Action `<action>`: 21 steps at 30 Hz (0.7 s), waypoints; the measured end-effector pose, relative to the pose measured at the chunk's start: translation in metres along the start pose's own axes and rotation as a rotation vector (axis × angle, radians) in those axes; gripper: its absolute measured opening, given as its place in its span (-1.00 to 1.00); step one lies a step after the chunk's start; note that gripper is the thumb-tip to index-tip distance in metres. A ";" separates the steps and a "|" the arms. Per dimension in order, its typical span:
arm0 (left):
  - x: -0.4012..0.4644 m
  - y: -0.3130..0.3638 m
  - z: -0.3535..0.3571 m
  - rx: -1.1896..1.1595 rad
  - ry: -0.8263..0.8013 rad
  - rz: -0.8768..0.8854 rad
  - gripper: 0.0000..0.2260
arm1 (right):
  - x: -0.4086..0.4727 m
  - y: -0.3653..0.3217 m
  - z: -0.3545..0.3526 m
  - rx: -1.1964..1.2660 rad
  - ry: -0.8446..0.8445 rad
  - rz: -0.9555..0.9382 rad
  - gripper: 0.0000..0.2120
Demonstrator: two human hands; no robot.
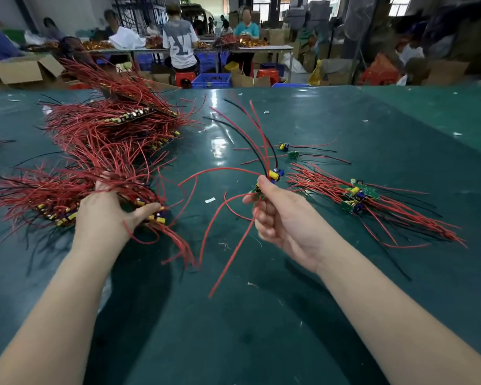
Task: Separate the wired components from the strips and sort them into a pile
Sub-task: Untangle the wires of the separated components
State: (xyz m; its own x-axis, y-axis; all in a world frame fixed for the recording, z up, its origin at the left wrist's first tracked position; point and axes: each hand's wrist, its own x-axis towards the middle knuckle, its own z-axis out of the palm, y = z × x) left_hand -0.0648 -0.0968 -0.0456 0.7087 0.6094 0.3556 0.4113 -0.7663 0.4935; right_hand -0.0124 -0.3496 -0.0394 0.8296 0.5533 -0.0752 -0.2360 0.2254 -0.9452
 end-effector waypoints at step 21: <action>-0.016 0.016 -0.017 0.112 0.381 0.067 -0.50 | 0.001 0.010 0.004 -0.058 0.045 0.028 -0.68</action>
State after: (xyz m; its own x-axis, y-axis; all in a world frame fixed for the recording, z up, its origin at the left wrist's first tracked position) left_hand -0.0793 -0.1150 -0.0302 0.4811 0.5733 0.6632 0.4465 -0.8113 0.3774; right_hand -0.0155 -0.3438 -0.0473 0.8453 0.5219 -0.1147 -0.2308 0.1629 -0.9593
